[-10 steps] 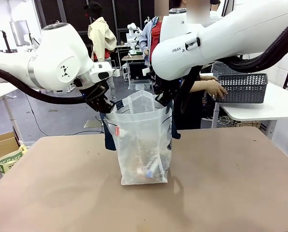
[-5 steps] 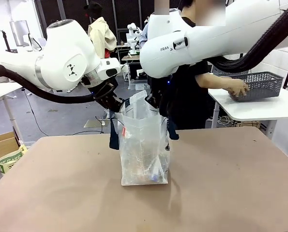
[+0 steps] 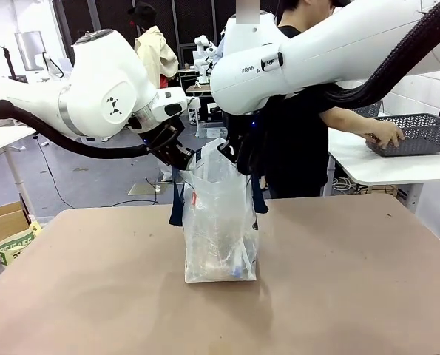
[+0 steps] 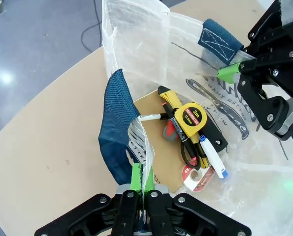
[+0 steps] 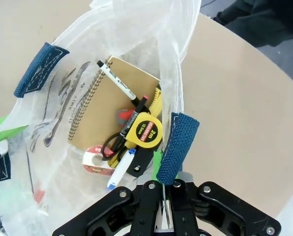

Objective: Transfer purchased items from the store into the shopping bag.
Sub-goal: Move the Reusable shopping bag to the right side of the table.

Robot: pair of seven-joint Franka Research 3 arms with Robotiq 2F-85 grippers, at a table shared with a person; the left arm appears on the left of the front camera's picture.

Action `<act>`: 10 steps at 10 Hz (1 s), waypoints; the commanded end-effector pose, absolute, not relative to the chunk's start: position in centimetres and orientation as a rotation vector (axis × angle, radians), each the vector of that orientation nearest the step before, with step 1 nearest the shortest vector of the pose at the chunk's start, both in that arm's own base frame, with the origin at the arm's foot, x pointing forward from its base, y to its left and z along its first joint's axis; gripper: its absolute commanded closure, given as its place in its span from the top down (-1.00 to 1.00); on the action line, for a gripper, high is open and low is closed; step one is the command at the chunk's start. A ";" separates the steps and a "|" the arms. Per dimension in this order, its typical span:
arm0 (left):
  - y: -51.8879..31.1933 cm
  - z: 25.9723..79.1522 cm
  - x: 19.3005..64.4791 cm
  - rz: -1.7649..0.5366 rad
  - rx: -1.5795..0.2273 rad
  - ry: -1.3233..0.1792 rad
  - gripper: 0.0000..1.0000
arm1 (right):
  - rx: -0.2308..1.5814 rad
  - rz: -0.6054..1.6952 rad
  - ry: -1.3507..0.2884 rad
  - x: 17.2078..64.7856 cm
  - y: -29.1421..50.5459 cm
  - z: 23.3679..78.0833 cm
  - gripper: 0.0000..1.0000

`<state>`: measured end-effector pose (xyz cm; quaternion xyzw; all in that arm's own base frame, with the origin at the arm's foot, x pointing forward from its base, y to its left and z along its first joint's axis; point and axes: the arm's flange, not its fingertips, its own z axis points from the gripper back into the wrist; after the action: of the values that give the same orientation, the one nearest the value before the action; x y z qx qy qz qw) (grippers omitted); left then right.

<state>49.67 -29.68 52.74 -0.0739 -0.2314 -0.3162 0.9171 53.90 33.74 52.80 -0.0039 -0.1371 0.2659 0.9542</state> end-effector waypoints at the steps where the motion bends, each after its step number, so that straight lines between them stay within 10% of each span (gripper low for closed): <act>1: -29.7 52.8 49.6 -0.654 -0.152 -0.477 -1.00 | -0.008 0.542 -0.278 53.9 33.7 52.8 -1.00; 10: -29.7 52.3 50.7 -0.599 -0.284 -0.550 -1.00 | 0.112 0.173 -0.242 54.9 35.3 52.6 -1.00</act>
<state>50.39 -30.23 52.71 -0.1124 -0.2577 -0.2757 0.9192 54.53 35.10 52.71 0.0362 -0.1240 0.1082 0.9857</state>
